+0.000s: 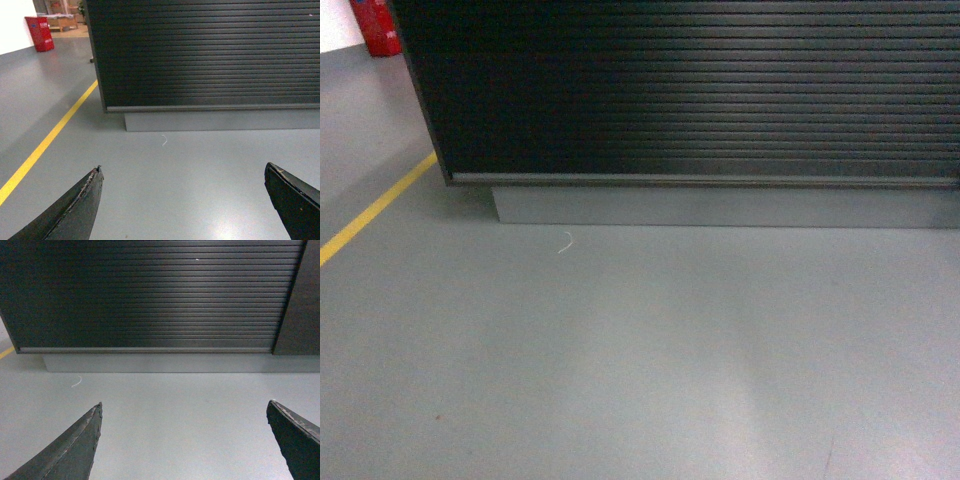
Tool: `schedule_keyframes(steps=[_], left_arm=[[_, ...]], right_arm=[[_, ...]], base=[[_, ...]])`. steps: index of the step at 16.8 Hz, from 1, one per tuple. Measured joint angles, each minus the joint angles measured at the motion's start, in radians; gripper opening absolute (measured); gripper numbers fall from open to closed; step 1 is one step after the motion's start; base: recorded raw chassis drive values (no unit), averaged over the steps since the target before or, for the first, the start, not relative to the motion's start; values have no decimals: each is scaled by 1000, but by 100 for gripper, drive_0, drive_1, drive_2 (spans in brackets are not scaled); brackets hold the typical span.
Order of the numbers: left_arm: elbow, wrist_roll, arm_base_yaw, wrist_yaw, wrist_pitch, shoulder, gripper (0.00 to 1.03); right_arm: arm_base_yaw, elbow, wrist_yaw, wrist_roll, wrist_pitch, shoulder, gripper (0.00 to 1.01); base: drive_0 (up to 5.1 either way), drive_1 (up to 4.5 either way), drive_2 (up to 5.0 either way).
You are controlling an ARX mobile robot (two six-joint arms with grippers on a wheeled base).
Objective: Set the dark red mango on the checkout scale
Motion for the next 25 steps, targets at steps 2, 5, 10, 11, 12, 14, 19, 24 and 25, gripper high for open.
schedule_keyframes(steps=[2,5,10,11,12,14,19,24,25], left_arm=[[0,0,0,0,-6,0,98],[0,1,0,0,-5,0,98],[0,2,0,0,-6,0,98],[0,2,0,0,-7,0,98],[0,2,0,-1,-5,0,98],[0,2,0,0,-7,0,98],[0,2,0,0,-6,0,98],[0,2,0,0,-4,0,98],[0,2,0,-2,-8,0,98]], right_arm=[[0,0,0,0,0,0,98],[0,0,0,0,0,0,98],[0,0,0,0,-1,0,98],[0,0,0,0,-2,0,98],[0,0,0,0,0,0,98],[0,0,0,0,-2,0,98],[0,0,0,0,-1,0,98],[0,0,0,0,-3,0,98],[0,0,0,0,0,0,98]], base=[[-1,391,-394],[-1,391,-394],[-1,312,-314],[-2,309,-312],[9,318,-300],[11,322,-299],[7,316,-302],[12,322,-298],[6,316,-305]])
